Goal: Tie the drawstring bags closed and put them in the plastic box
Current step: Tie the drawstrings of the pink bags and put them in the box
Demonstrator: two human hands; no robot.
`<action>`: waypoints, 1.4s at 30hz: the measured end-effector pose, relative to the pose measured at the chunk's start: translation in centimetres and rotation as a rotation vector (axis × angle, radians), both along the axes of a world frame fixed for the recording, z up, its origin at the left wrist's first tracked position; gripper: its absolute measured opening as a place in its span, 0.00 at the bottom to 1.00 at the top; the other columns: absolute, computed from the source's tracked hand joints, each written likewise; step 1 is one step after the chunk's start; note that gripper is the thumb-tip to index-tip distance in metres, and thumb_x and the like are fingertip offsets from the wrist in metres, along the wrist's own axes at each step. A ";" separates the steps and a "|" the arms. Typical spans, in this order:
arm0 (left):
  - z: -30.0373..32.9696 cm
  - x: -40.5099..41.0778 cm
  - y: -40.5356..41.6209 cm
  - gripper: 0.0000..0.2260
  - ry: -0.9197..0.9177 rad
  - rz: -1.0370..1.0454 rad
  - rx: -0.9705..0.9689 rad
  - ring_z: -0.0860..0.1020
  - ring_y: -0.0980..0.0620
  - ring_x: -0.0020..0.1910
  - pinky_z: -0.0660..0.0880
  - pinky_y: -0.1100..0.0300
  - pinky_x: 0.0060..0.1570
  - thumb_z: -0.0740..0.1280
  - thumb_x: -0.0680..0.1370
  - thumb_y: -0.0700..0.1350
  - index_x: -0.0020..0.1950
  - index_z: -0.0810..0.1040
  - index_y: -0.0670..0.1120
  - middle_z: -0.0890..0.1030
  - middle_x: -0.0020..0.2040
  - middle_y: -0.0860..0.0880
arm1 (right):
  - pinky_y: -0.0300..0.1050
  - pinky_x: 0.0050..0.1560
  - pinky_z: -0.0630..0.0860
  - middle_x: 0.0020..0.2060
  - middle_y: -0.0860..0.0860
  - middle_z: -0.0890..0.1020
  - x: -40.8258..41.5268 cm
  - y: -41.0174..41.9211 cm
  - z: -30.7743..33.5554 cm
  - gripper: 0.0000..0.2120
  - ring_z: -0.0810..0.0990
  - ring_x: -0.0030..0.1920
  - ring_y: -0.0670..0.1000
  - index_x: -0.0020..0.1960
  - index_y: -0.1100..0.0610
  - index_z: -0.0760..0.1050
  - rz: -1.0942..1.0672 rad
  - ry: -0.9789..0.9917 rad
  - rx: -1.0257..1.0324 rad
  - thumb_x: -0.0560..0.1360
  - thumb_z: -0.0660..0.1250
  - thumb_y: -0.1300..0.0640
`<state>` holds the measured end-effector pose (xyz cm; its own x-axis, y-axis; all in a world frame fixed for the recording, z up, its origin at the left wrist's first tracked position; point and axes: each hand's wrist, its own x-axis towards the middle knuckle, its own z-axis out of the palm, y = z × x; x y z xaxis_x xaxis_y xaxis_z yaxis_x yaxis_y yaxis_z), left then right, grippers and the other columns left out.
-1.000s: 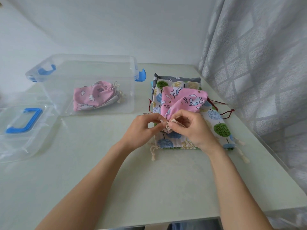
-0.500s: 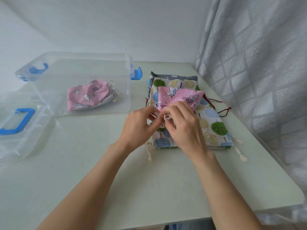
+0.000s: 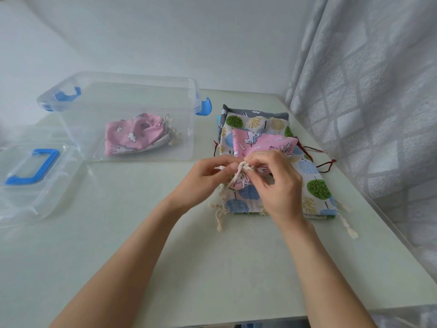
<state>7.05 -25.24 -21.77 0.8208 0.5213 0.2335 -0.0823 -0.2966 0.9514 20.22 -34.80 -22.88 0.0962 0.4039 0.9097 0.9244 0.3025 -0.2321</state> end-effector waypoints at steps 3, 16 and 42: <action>0.0 0.0 0.2 0.07 0.025 -0.012 -0.074 0.75 0.57 0.37 0.72 0.65 0.41 0.62 0.79 0.42 0.45 0.78 0.46 0.77 0.40 0.48 | 0.39 0.45 0.76 0.39 0.55 0.82 0.3 -0.1 0.1 0.04 0.78 0.42 0.49 0.41 0.66 0.78 -0.019 -0.006 -0.021 0.72 0.71 0.65; -0.3 0.2 0.0 0.05 -0.106 0.196 0.205 0.79 0.59 0.37 0.73 0.68 0.42 0.63 0.79 0.42 0.45 0.76 0.49 0.81 0.38 0.53 | 0.35 0.43 0.76 0.38 0.56 0.82 0.7 0.1 -0.3 0.05 0.78 0.43 0.46 0.37 0.66 0.78 0.035 0.027 -0.034 0.70 0.72 0.67; -0.8 -0.2 1.7 0.10 -0.006 0.364 0.146 0.69 0.61 0.28 0.68 0.69 0.33 0.63 0.79 0.45 0.39 0.76 0.45 0.75 0.32 0.52 | 0.34 0.50 0.72 0.46 0.53 0.81 1.9 -0.4 0.1 0.09 0.76 0.50 0.51 0.38 0.63 0.77 -0.022 0.184 -0.126 0.70 0.73 0.58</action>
<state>6.88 -23.56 -22.53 0.5867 0.7391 0.3309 0.0475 -0.4393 0.8971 22.15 -35.23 -22.83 0.2658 0.5092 0.8186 0.8691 0.2409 -0.4321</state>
